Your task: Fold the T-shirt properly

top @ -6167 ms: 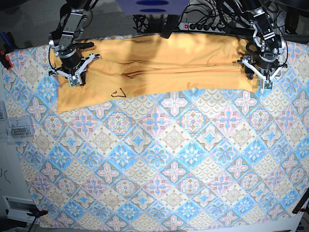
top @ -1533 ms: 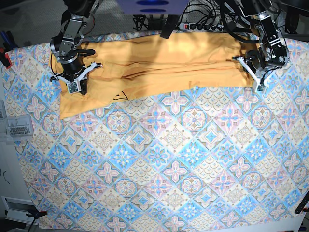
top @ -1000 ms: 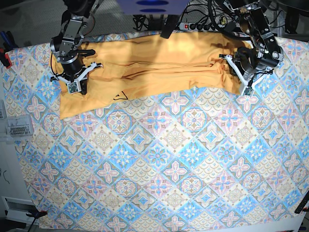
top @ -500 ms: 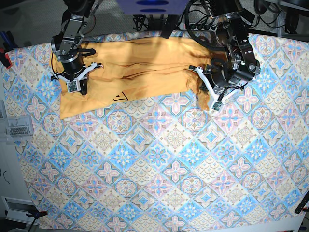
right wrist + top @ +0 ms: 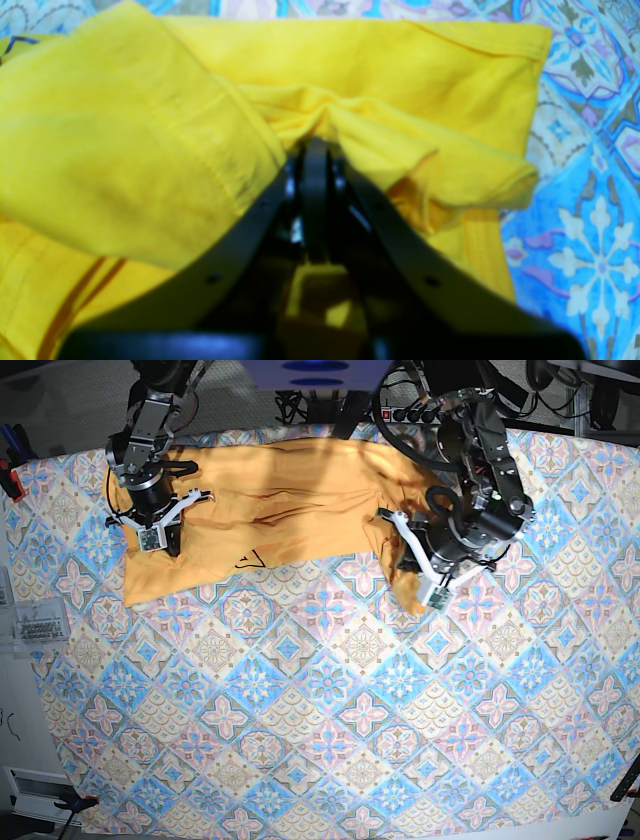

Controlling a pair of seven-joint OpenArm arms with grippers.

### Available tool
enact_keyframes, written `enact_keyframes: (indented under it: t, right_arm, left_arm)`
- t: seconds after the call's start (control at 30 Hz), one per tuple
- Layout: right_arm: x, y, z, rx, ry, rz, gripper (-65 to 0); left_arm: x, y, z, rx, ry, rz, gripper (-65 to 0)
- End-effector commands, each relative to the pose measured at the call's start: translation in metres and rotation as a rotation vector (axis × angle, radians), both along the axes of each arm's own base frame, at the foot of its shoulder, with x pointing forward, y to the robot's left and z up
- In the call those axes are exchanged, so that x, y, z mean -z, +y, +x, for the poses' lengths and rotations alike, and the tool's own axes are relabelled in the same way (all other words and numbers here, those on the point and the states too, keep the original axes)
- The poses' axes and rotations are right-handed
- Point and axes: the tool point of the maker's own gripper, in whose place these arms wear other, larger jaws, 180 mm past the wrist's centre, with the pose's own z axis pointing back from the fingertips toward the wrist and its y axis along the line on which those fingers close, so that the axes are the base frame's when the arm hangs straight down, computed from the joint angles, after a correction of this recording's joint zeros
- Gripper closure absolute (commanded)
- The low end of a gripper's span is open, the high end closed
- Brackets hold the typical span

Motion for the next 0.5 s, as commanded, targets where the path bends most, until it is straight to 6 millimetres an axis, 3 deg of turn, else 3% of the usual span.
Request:
enact_keyframes:
  t: [0.0,0.2,0.47]
  right_arm:
    - [0.047,0.023,-0.051,-0.115,0.303,-0.035,0.0]
    - [0.038,0.045,-0.022,-0.187,0.254,-0.036,0.0]
    - [0.027,0.045,0.005,-0.185,0.209,-0.04,0.0]
  left_arm:
    - [-0.013,0.008,0.01,-0.031,-0.054,-0.006,0.0]
    - [-0.025,0.049,0.012,-0.101,-0.093,0.068,0.0]
    - [-0.038,0.093,0.014,-0.226,-0.126,0.105,0.0]
